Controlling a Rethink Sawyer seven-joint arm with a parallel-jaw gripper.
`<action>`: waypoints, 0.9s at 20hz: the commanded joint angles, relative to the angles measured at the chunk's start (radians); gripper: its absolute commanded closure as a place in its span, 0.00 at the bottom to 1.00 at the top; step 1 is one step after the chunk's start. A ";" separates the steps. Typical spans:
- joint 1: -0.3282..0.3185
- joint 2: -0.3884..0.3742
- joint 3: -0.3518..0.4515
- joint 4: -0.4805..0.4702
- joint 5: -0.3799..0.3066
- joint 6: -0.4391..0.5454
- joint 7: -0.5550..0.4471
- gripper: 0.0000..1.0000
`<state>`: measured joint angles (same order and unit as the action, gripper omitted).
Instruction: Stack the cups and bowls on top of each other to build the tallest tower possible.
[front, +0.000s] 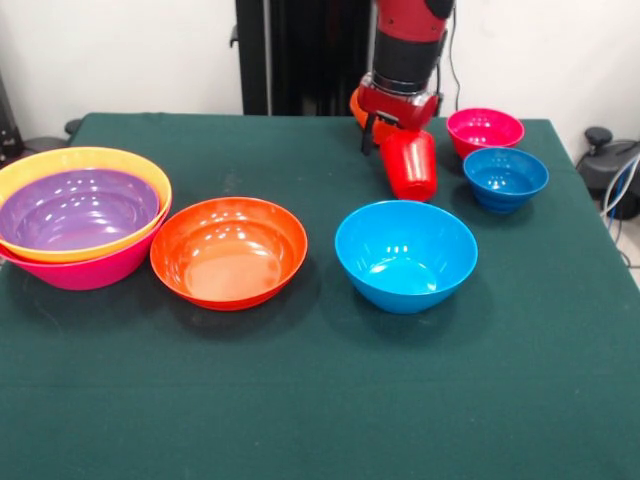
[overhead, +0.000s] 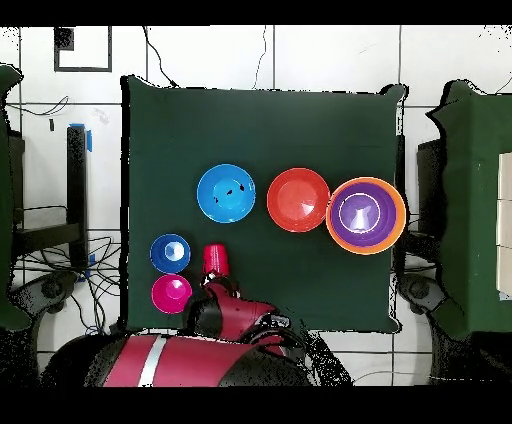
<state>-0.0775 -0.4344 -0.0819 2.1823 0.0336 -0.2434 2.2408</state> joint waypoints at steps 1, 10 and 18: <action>-0.026 -0.021 0.061 -0.081 -0.034 0.029 0.080 0.00; -0.031 -0.038 0.047 -0.066 -0.049 0.032 0.084 1.00; 0.009 -0.058 -0.010 -0.051 -0.034 0.030 0.088 1.00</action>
<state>-0.0849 -0.4862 -0.1230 2.1824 0.0123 -0.2432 2.2408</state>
